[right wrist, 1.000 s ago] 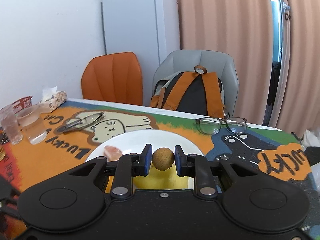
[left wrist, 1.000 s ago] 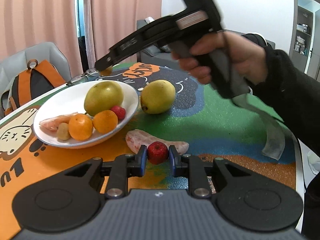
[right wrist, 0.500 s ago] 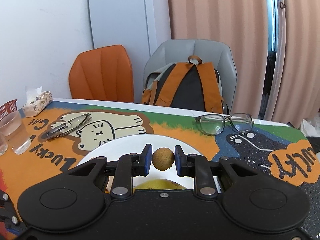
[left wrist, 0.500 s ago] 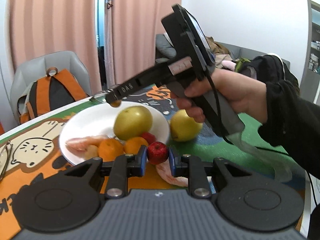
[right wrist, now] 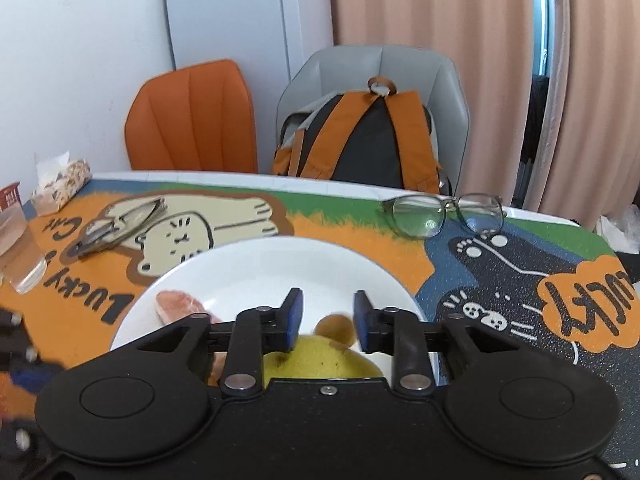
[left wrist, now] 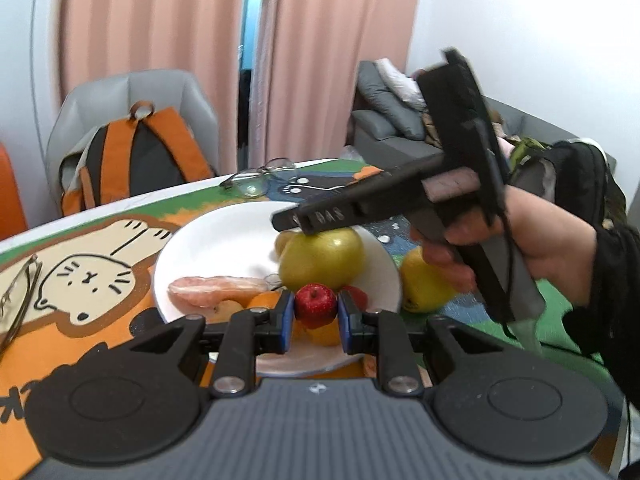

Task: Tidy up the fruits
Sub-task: 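Carry the red fruit in the left tool to the bowl while the right tool carries the kiwi there, then open the left tool to drop the red fruit while the right tool releases the kiwi in the bowl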

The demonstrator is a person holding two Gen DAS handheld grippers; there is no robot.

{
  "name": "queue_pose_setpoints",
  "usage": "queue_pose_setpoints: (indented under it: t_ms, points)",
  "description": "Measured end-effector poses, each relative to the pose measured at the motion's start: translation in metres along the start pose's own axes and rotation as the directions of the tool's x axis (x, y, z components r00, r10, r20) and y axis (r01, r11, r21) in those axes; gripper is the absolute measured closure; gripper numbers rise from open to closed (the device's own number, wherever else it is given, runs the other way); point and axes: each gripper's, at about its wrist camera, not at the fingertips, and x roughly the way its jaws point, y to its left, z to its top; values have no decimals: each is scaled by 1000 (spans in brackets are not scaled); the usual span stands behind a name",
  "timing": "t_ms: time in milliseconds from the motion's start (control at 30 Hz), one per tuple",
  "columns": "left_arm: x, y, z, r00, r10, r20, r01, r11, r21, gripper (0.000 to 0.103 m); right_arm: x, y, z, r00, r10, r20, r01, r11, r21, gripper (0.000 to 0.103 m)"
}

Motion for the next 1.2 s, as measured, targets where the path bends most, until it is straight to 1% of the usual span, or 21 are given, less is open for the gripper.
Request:
queue_pose_setpoints:
  t_ms: [100,133,167,233,400,533,600,633,667,733,833,933,967,1033,1133,1200]
  points:
    - [3,1,7,1000,21,-18,-21,1000,-18,81,-3,1,1,1000,-6,5,7,1000,-10,65]
    - [4,1,9,999,28,-23,-29,999,-19,81,-4,0,1,1000,-4,9,4,1000,-3,58]
    - [5,1,11,999,36,-31,-37,999,-19,81,-7,-2,2,1000,1,14,-1,1000,5,48]
    - [9,1,16,997,55,-46,-56,998,-24,81,-14,-5,4,1000,10,27,-10,1000,18,35]
    - [16,9,28,990,119,-71,-122,991,-45,81,-42,-14,5,995,64,78,-65,998,7,30]
    - [21,17,40,989,131,-66,-136,988,-75,81,-68,-23,2,987,113,117,-115,993,10,26]
    - [28,20,45,986,143,-80,-149,986,-75,81,-81,-25,-2,982,143,119,-143,990,-10,24]
    - [31,21,47,985,148,-90,-155,985,-76,81,-85,-24,-4,982,151,113,-149,988,-26,21]
    - [35,22,48,983,153,-101,-161,984,-78,81,-91,-23,-8,982,155,104,-150,987,-48,19]
    - [43,24,51,979,163,-119,-174,981,-82,81,-99,-20,-15,983,159,93,-150,984,-98,18]
    - [55,25,52,970,191,-149,-203,976,-73,81,-108,-14,-27,988,140,69,-126,977,-173,16]
    - [66,25,51,963,204,-174,-219,973,-71,81,-115,-12,-40,994,99,49,-84,966,-244,8]
    - [69,25,51,963,204,-179,-220,973,-74,81,-117,-12,-46,996,77,49,-61,961,-268,7]
    - [75,25,51,960,208,-187,-226,971,-80,81,-119,-12,-55,997,59,45,-42,952,-303,4]
    - [83,24,52,955,219,-201,-239,968,-78,81,-118,-13,-70,998,14,60,7,944,-329,0]
    - [88,24,53,951,225,-211,-247,965,-85,81,-115,-10,-79,997,-10,70,35,933,-359,0]
